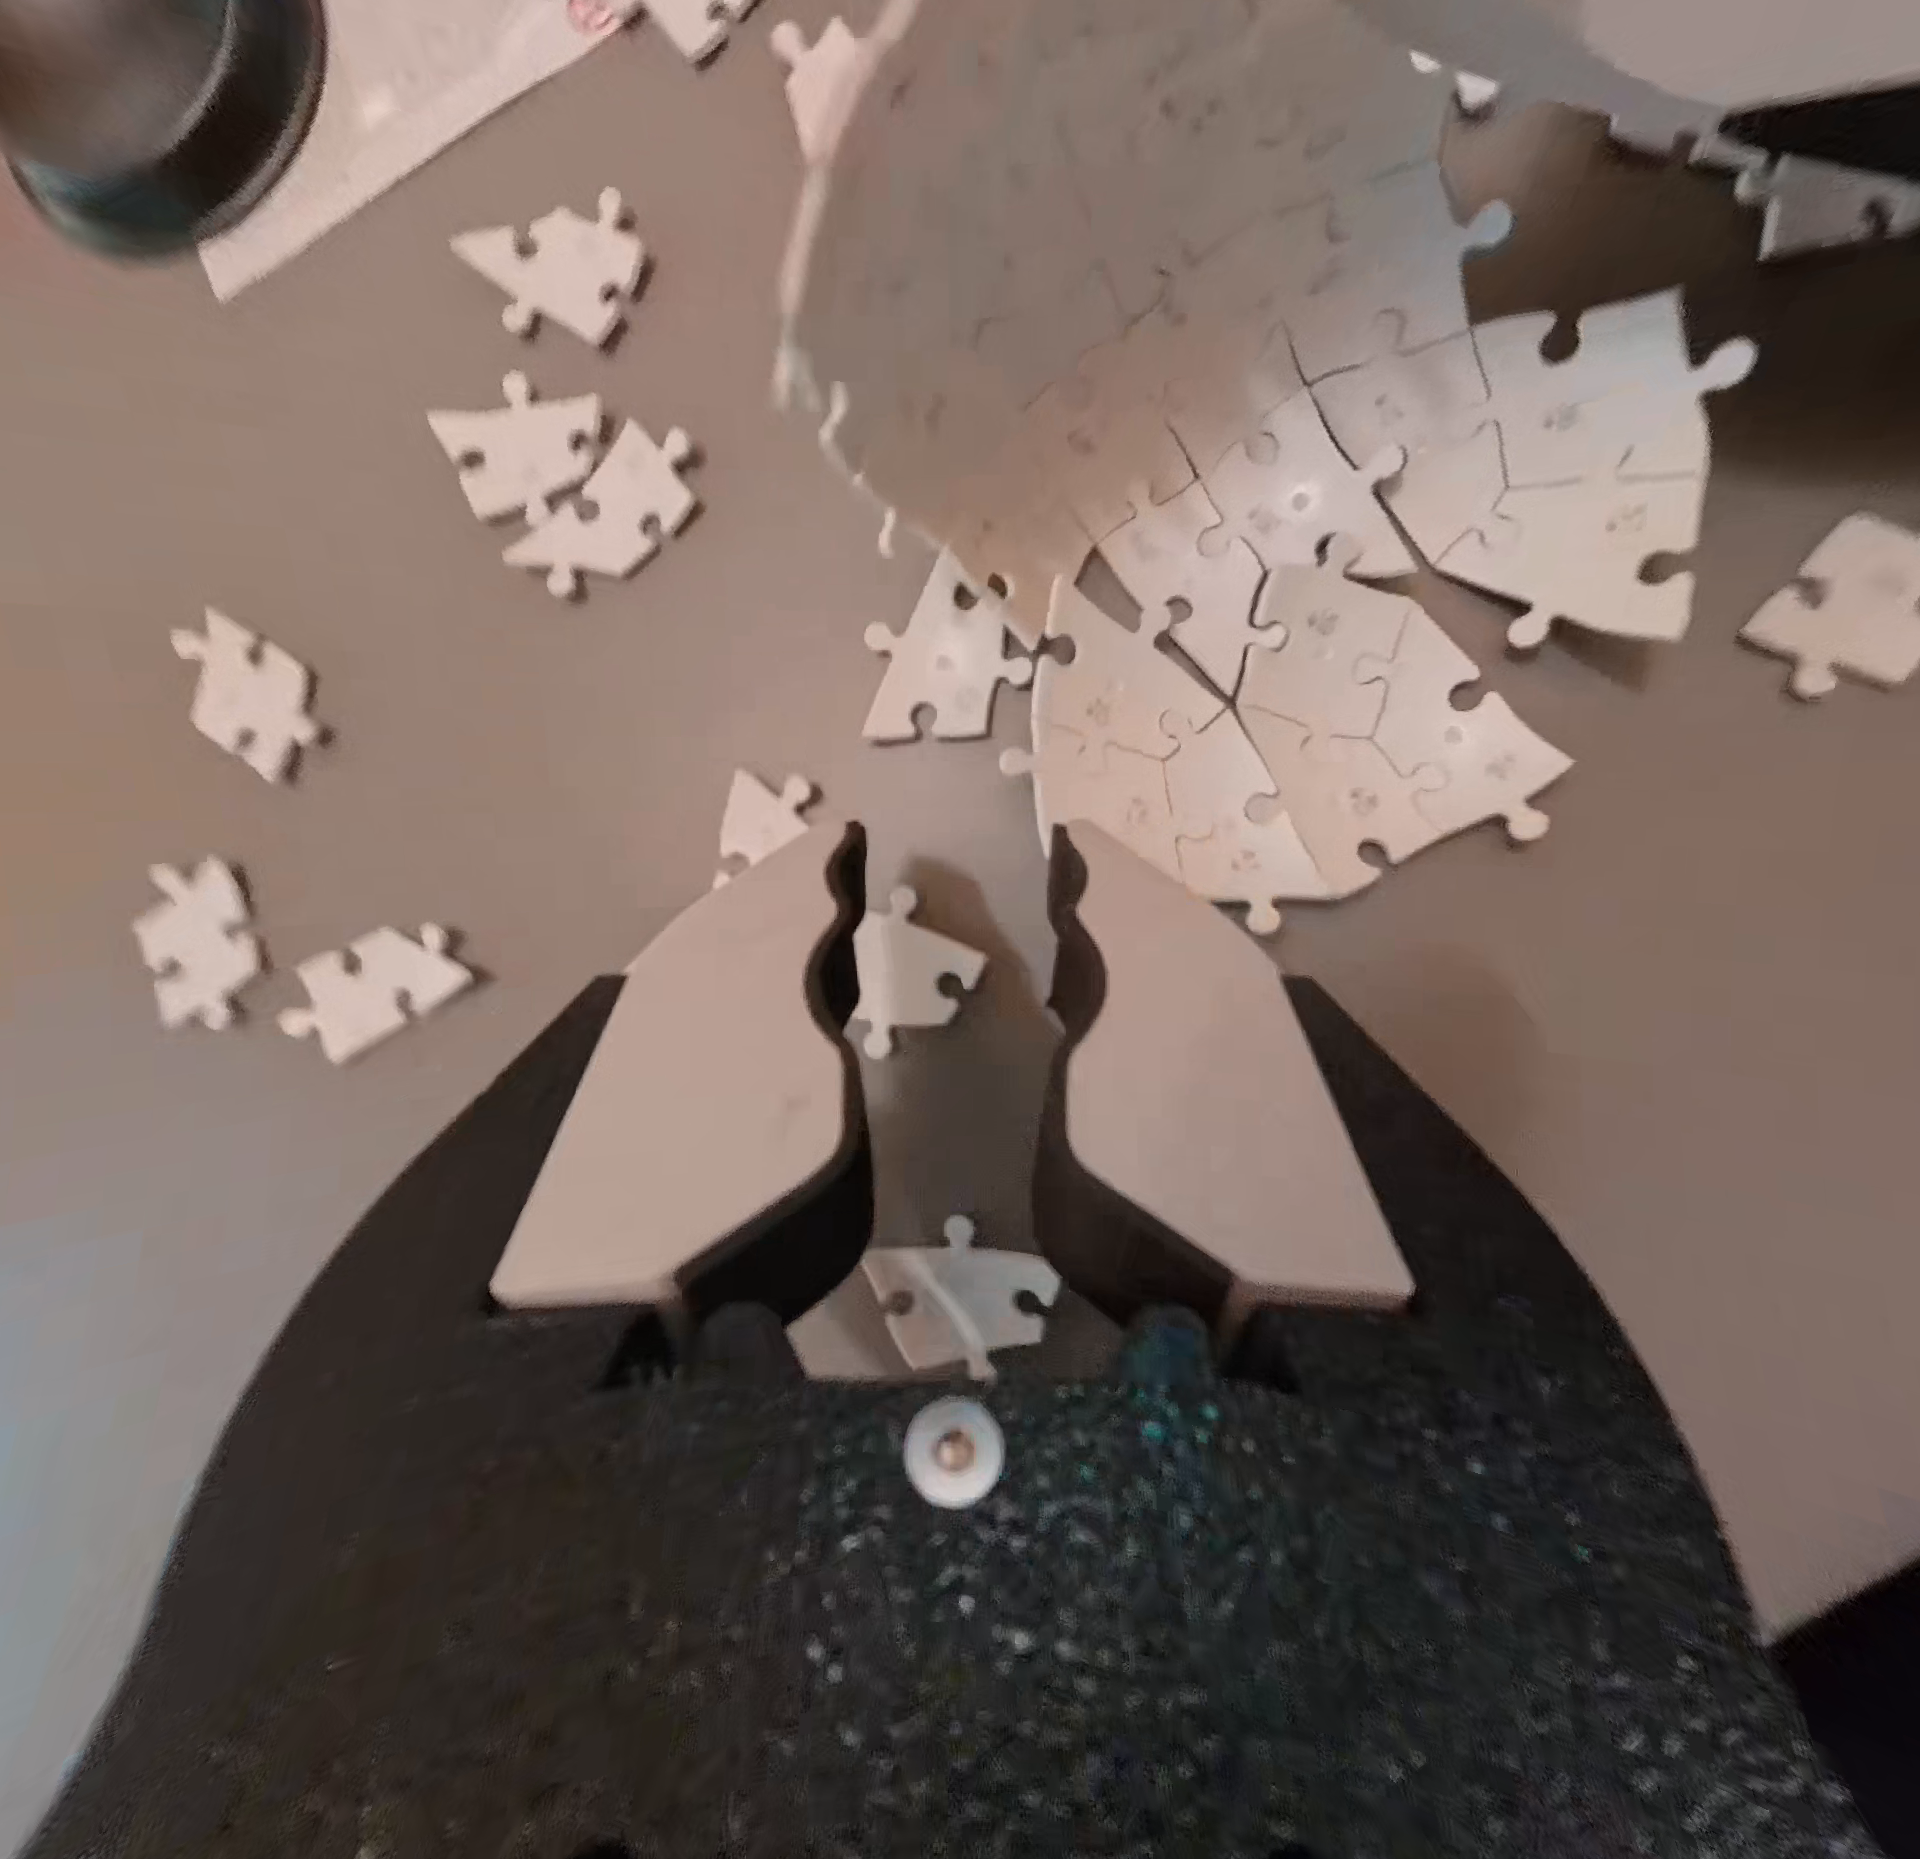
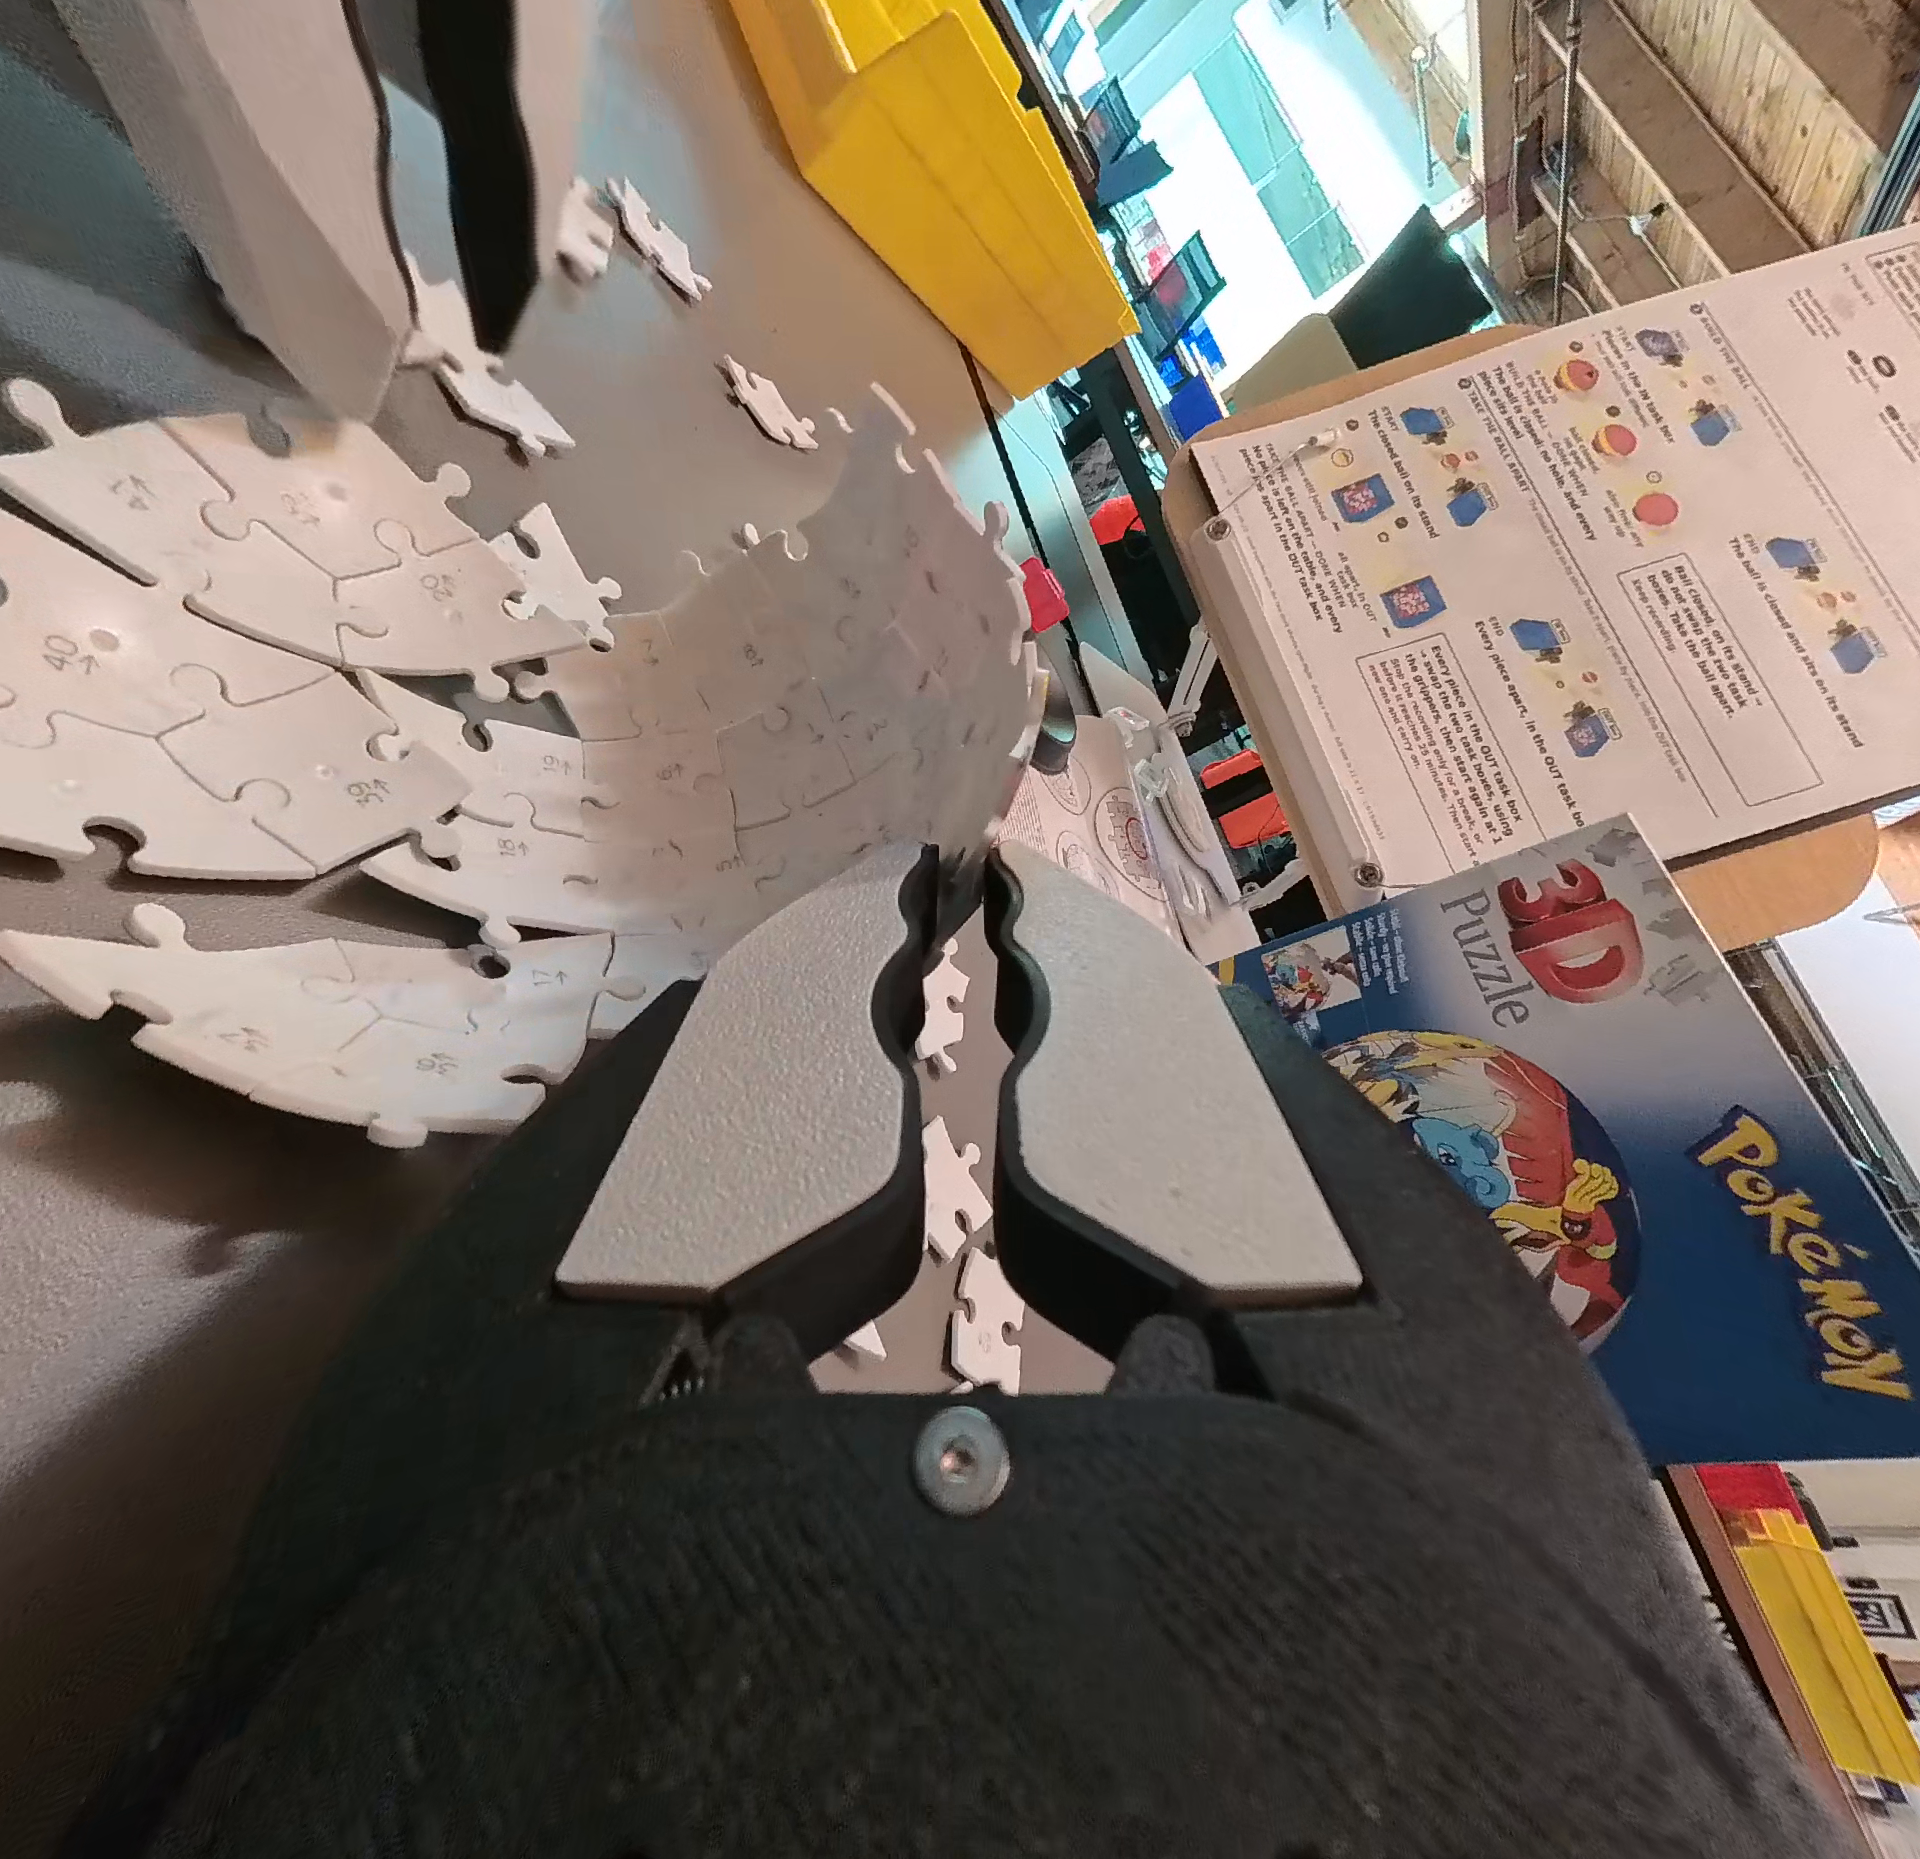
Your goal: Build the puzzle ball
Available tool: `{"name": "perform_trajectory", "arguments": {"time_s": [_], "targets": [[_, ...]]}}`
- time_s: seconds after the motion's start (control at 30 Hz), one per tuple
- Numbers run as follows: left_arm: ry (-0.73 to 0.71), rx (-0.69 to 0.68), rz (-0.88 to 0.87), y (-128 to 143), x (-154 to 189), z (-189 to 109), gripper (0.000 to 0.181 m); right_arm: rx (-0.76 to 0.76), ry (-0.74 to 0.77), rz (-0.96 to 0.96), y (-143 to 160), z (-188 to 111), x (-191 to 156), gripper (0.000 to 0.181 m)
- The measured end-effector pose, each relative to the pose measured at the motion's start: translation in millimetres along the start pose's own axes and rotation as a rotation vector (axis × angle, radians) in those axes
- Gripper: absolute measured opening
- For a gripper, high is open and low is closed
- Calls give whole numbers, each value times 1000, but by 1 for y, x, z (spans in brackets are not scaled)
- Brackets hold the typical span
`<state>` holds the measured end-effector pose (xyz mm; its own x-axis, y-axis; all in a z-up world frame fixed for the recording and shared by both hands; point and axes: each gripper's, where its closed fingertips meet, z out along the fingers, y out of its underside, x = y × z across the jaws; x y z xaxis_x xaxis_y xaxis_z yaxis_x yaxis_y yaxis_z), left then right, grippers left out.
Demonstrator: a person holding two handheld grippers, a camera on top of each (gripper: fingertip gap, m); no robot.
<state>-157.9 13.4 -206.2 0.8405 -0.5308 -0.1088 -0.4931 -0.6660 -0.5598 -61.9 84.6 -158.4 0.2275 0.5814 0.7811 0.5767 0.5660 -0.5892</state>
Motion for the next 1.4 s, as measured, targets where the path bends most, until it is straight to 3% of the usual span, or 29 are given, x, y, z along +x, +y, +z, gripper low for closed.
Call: {"name": "perform_trajectory", "arguments": {"time_s": [0.03, 0.17, 0.37, 0.6, 0.77, 0.93, 1.4], "targets": [[30, 10, -49, 3, 1, -2, 32, 1, 0, 1, 0, 0, 0, 8], [181, -30, -193, 21, 18, -2, 30, 3, 0, 4, 0, 0, 0, 8], [388, 11, -399, 15, 46, -2, 28, 4, 1, 13, 1, 0, 0, 8], [481, 19, -577, 8, 55, 1, 22, 4, 1, 17, 1, 0, 0, 8], [503, 16, -639, 6, 54, 2, 20, 6, 5, 20, 1, -1, 1, 8], [487, 12, -666, 9, 48, 6, 7, 3, 4, 17, 1, -1, 0, 8], [399, -91, -493, 16, 33, 5, 4, 1, 3, 11, 1, -1, 0, 8]]}}
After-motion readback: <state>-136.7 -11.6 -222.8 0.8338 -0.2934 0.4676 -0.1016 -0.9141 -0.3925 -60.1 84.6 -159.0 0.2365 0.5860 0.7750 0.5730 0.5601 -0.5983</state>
